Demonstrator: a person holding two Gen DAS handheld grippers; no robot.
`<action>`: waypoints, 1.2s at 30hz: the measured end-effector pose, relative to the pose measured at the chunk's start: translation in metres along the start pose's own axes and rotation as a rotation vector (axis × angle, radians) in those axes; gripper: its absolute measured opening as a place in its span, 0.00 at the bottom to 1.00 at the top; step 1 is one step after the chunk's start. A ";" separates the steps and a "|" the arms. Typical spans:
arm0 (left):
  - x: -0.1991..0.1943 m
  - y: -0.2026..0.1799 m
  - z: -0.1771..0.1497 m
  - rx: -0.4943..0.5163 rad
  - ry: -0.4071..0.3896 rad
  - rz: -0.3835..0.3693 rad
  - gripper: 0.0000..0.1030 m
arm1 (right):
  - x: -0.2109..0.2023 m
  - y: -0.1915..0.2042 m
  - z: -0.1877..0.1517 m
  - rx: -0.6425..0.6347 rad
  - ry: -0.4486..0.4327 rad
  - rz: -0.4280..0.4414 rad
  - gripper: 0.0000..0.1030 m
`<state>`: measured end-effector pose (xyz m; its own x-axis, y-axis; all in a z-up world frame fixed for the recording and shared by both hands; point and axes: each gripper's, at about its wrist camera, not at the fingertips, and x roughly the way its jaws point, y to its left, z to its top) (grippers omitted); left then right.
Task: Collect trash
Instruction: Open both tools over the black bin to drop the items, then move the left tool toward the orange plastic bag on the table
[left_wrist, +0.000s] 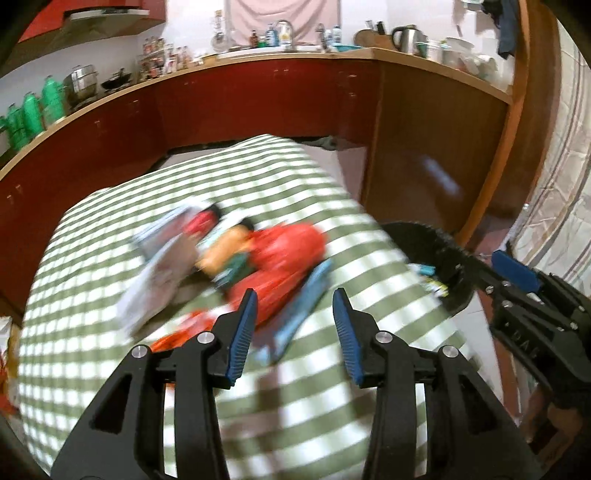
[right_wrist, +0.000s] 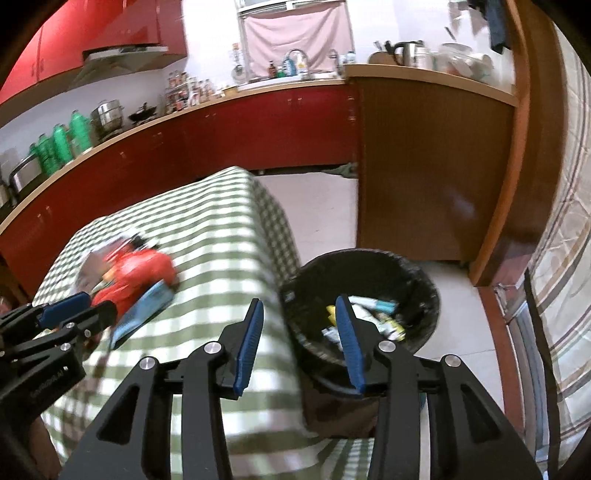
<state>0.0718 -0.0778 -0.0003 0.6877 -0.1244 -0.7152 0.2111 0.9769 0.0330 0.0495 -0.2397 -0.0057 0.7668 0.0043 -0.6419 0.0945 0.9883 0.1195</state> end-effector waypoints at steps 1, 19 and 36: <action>-0.003 0.007 -0.004 -0.008 0.003 0.009 0.40 | -0.001 0.006 -0.003 -0.009 0.004 0.010 0.40; -0.022 0.069 -0.031 -0.080 0.012 0.056 0.62 | 0.001 0.072 -0.014 -0.117 0.044 0.089 0.40; -0.024 0.061 -0.029 -0.087 -0.013 0.059 0.63 | -0.001 0.056 -0.016 -0.095 0.036 0.062 0.40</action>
<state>0.0483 -0.0104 -0.0015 0.7061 -0.0677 -0.7048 0.1093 0.9939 0.0141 0.0440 -0.1820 -0.0107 0.7461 0.0700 -0.6622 -0.0144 0.9959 0.0891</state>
